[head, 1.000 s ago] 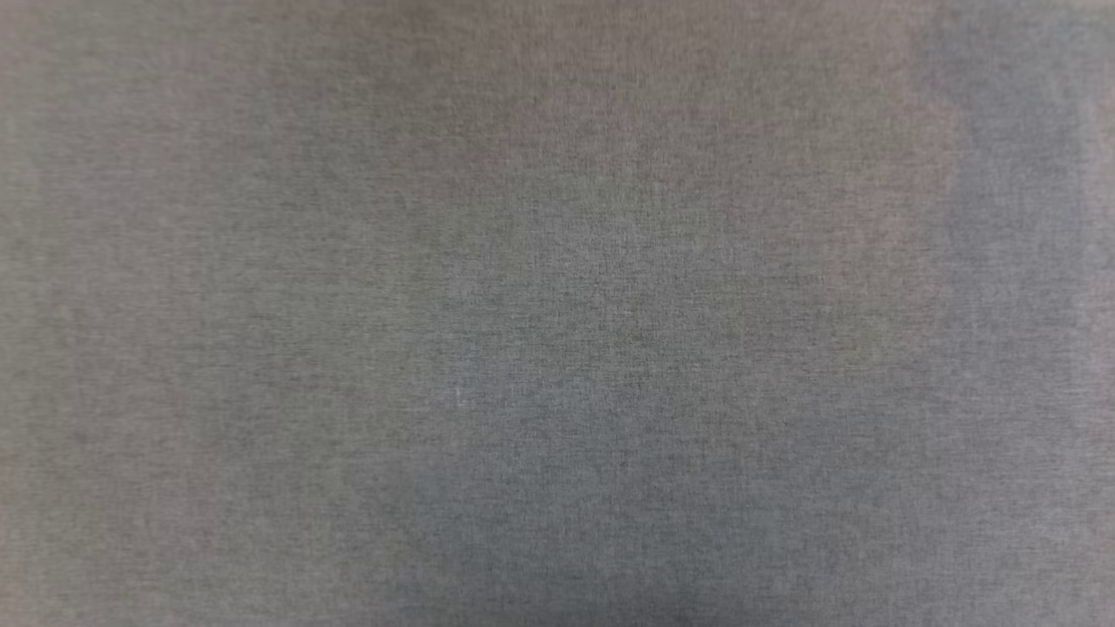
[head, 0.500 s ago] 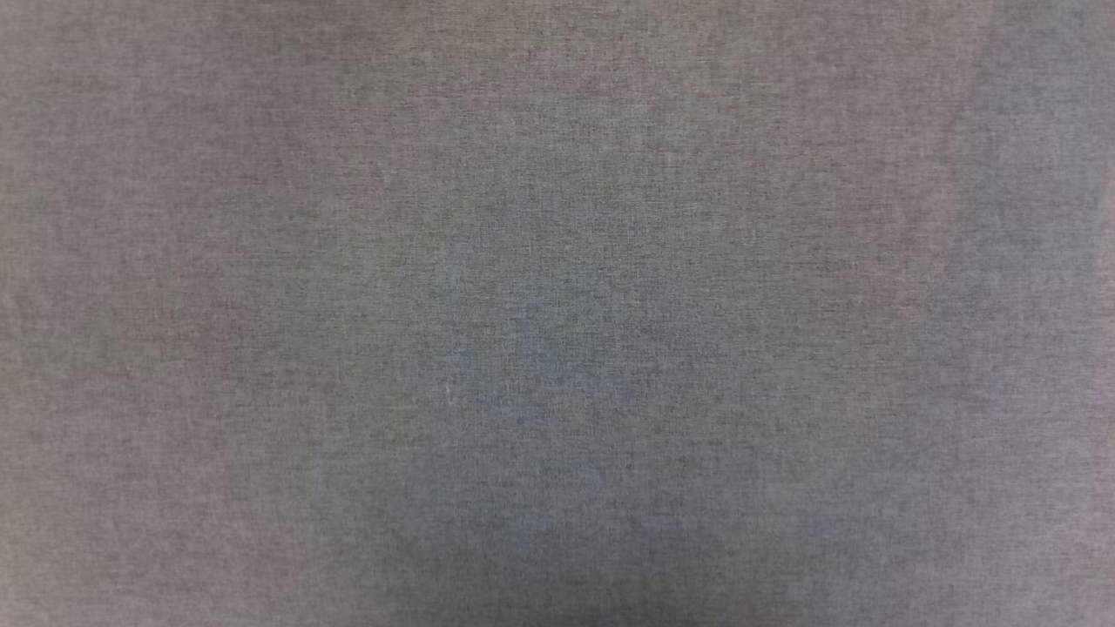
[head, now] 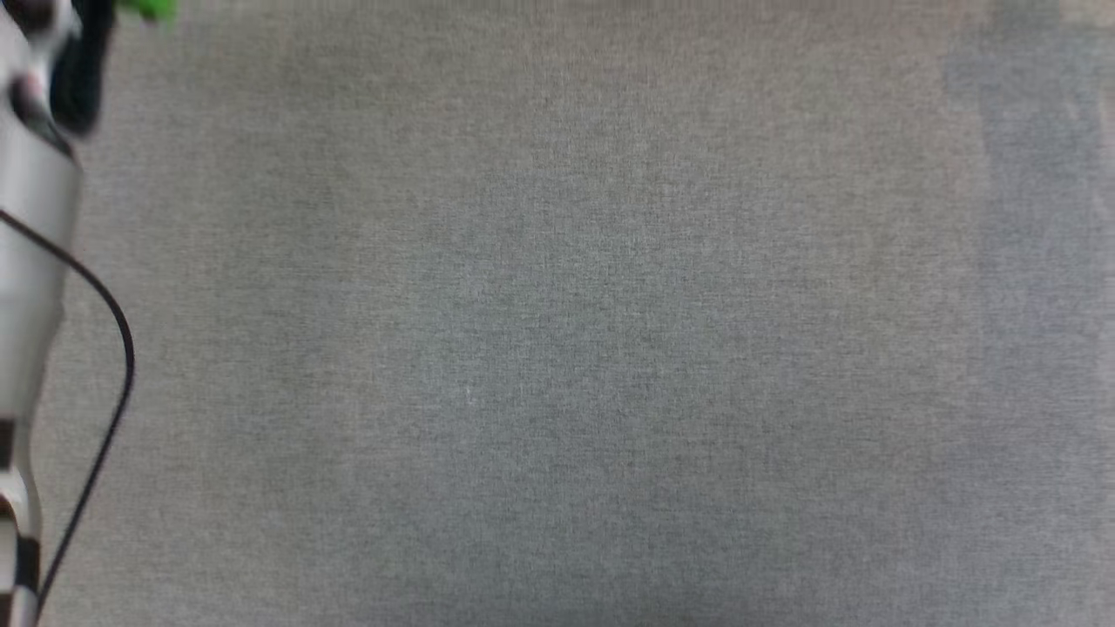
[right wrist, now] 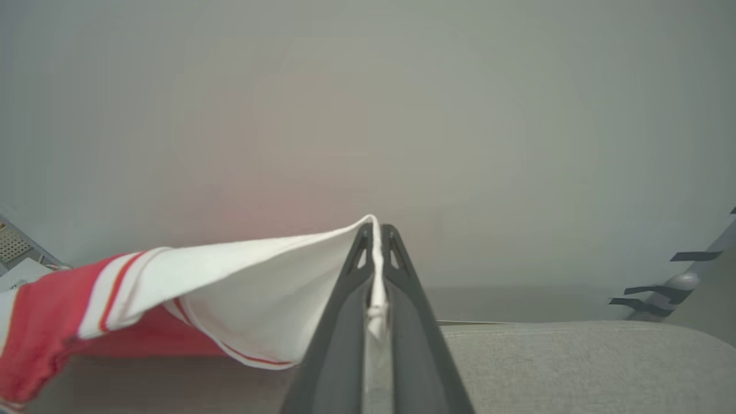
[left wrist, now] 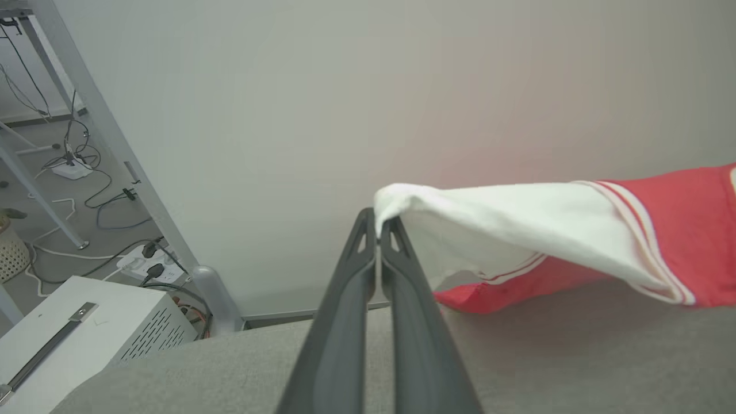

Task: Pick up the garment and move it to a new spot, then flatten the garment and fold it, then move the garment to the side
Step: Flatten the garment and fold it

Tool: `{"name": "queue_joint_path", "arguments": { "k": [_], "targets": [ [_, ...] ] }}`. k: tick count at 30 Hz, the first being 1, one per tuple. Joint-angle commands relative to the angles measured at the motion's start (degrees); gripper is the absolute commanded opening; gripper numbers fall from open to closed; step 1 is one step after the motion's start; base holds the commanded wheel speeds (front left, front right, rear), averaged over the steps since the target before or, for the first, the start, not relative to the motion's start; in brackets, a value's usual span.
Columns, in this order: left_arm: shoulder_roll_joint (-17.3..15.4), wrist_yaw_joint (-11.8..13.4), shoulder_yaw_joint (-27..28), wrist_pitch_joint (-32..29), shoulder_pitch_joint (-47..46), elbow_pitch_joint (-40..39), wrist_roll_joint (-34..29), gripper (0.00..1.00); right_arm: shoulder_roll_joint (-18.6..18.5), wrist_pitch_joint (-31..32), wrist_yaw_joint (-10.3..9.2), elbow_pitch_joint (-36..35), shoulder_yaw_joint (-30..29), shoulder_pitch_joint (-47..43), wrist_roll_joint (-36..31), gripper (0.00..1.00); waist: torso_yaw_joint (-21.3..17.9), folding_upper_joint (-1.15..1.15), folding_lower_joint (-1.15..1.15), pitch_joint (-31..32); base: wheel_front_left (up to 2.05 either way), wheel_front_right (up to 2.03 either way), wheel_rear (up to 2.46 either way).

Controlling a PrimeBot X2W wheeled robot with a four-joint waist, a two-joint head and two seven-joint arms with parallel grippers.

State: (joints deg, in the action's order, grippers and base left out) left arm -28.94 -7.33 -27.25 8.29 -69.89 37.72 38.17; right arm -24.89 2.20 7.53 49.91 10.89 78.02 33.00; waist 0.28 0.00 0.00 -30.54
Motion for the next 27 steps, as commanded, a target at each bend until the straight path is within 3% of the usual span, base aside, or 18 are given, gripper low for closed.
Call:
{"name": "queue_joint_path", "arguments": {
  "k": [1,13,27],
  "targets": [
    [-0.88,-0.13,-0.34,0.27,3.53,-0.52,0.75,0.0,-1.36,1.16,-0.04,-1.75,1.41,-3.95,2.41,0.0,0.42,0.0,0.0,4.44,0.0,0.0,0.0],
    [-4.61,0.36,-2.99,-2.95,28.34,-5.67,5.65,0.0,-11.51,8.93,-0.04,-16.19,10.77,-32.46,17.13,0.0,0.66,0.0,0.0,14.26,0.0,0.0,0.0],
    [-8.33,3.8,-4.88,-6.49,48.8,-13.85,9.84,0.0,-21.02,14.36,-0.04,-26.35,17.03,-52.65,22.6,0.0,-0.01,0.0,0.0,22.5,0.0,0.0,0.0]
  ]
}}
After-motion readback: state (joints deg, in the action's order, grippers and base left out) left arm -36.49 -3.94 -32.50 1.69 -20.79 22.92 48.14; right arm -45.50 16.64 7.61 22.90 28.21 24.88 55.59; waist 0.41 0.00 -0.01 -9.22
